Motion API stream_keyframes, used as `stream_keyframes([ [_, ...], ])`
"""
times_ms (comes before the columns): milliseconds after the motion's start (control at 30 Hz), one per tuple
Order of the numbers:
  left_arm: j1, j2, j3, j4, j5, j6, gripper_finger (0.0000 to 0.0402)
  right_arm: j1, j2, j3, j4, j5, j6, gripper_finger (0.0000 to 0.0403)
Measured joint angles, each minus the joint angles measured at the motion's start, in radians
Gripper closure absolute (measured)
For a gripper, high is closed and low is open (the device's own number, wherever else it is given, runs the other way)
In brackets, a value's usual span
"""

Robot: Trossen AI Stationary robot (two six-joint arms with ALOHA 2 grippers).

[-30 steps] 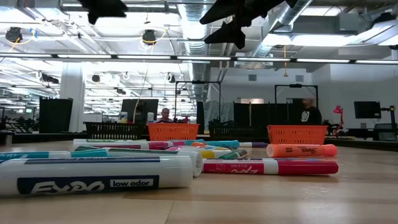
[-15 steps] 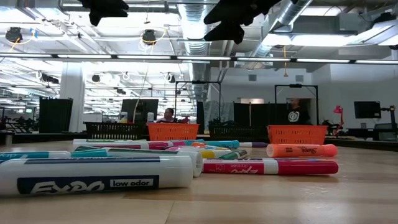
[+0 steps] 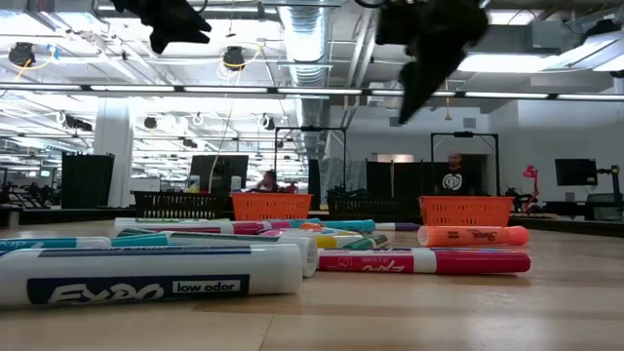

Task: Pick & Place Markers
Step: Put the orange highlighter into the left black bin

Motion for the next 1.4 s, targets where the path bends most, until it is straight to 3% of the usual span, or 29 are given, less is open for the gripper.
stream_keyframes([
  [200,0.000,0.027,0.000,0.000,0.000,0.000,0.0266,0.083,0.000,0.000,-0.115,-0.043,0.097,0.0138],
  [433,0.000,0.038,-0.001,0.000,0.000,0.007,0.0266,0.164,0.000,-0.059,-0.108,-0.020,0.109,0.0138],
  [567,0.000,0.038,-0.001,0.000,0.000,0.001,0.0266,0.171,0.000,-0.115,-0.115,-0.023,0.243,0.0138],
  [700,0.000,0.038,-0.001,0.000,0.000,0.000,0.0266,0.157,0.000,-0.129,-0.096,-0.026,0.483,0.0138],
  [967,0.000,0.038,-0.001,0.000,0.000,-0.003,0.0266,0.108,0.000,-0.129,-0.002,-0.147,1.168,0.0138],
  [1200,0.000,0.038,-0.001,0.000,0.000,-0.006,0.0266,0.163,0.000,-0.129,0.057,-0.154,1.590,0.0138],
  [1267,0.000,0.038,-0.001,0.000,0.000,-0.002,0.0266,0.193,0.000,-0.129,0.084,-0.130,1.717,0.0138],
  [1400,0.001,0.038,-0.001,0.001,0.000,-0.002,0.0266,0.270,0.000,-0.129,0.097,0.023,2.017,0.0138],
])
